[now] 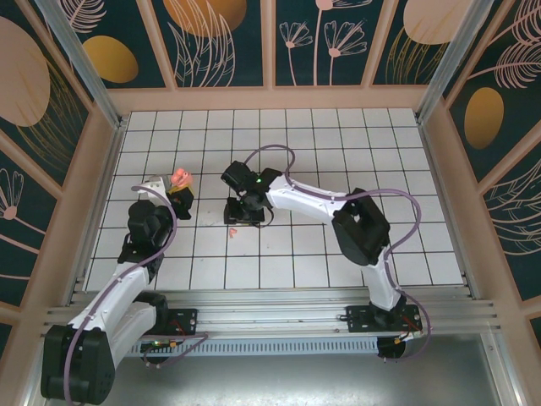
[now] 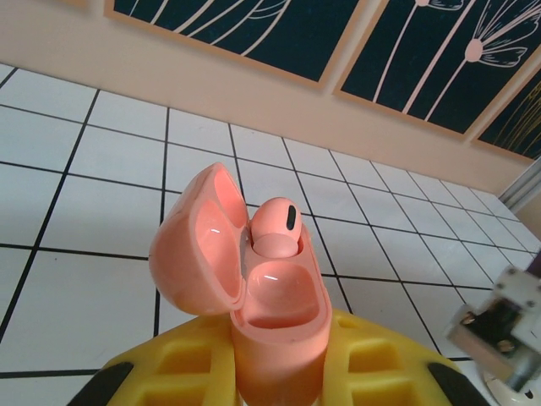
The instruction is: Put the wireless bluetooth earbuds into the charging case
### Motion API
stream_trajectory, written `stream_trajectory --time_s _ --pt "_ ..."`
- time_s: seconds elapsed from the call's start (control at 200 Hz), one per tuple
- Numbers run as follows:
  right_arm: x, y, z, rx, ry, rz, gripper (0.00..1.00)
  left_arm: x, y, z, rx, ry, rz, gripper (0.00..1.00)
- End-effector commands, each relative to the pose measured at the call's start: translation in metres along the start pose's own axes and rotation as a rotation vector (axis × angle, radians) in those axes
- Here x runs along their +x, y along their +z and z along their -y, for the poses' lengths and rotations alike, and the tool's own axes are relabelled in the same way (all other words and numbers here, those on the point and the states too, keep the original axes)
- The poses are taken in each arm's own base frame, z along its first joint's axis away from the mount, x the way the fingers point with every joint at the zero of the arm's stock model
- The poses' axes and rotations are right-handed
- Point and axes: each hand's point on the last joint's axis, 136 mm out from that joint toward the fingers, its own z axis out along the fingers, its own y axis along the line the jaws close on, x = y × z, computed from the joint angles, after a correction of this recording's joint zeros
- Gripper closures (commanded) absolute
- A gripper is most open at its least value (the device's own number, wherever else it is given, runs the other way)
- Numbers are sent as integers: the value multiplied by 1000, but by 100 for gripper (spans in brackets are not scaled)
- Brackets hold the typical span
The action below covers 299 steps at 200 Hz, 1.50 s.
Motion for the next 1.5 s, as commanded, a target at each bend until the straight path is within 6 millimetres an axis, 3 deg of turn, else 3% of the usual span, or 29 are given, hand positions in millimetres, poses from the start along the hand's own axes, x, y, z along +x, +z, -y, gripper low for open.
stream_trajectory --time_s 0.0,0.26,0.791,1.266,1.491 --pt "2 7 -8 1 6 -32 59 1 -2 -7 -28 1 5 87" --pt "2 33 -4 28 3 -66 60 2 -4 -3 -6 4 10 87" --pt "5 58 11 74 1 -99 61 0 -8 -2 1 24 28 86" --pt "3 64 14 73 -4 -93 72 -1 -10 0 8 31 31 86" --pt "-8 51 8 55 -5 -31 74 1 -9 3 28 42 24 86"
